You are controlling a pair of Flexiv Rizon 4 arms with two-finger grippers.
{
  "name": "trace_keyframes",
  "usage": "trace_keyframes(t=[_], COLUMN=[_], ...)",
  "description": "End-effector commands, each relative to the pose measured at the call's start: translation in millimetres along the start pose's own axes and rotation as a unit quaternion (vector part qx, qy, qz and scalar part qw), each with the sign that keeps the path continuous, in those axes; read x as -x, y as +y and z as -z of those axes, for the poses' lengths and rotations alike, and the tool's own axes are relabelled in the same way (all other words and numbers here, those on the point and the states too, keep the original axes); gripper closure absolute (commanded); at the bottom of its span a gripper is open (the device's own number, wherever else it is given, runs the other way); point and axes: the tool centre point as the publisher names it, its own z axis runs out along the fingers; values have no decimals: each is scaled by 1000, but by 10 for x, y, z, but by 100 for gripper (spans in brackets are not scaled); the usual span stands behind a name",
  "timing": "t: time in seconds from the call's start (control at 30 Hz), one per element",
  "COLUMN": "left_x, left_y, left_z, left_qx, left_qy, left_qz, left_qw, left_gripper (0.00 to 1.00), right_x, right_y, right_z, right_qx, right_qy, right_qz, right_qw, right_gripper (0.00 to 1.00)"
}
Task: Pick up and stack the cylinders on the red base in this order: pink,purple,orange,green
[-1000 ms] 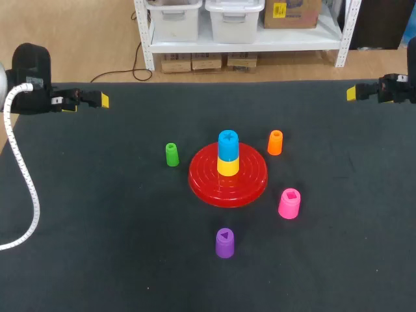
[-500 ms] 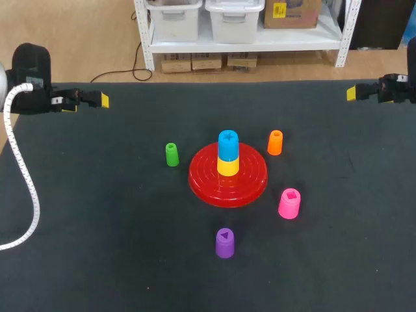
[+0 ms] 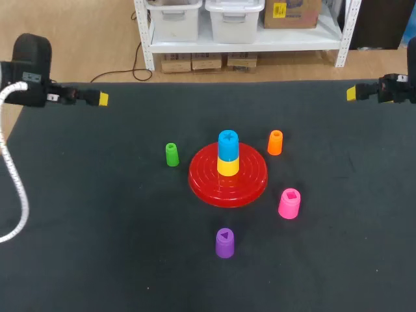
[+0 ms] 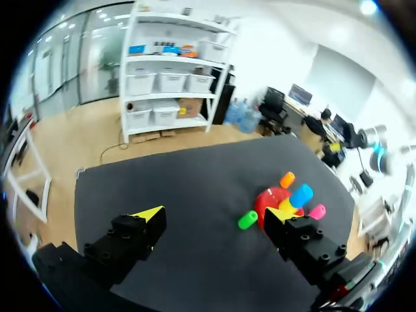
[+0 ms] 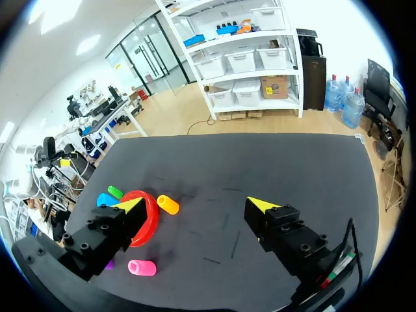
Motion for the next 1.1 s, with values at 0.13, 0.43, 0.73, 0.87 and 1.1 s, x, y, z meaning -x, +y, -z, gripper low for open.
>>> trace_keyframes(t=[0.13,0.43,0.73,0.87,1.1], left_x=[-52,-29,-79,-108,-179], left_y=[23,18,-140,-161,-391], left_z=[172,162,138,97,42], left_qx=[-202,-189,-177,-172,-212], left_qy=[73,62,47,20,33], left_qz=[-142,-127,-245,-277,-357], left_qw=[966,972,952,945,909], left_gripper=[0,0,0,0,0], right_x=[2,2,2,2,2], right_y=[2,2,2,2,2], right_z=[-1,-1,-1,-1,-1], right_qx=[-1,-1,-1,-1,-1], right_qy=[0,0,0,0,0], right_qz=[0,0,0,0,0], right_qw=[1000,1000,1000,1000,1000], right_gripper=[0,0,0,0,0])
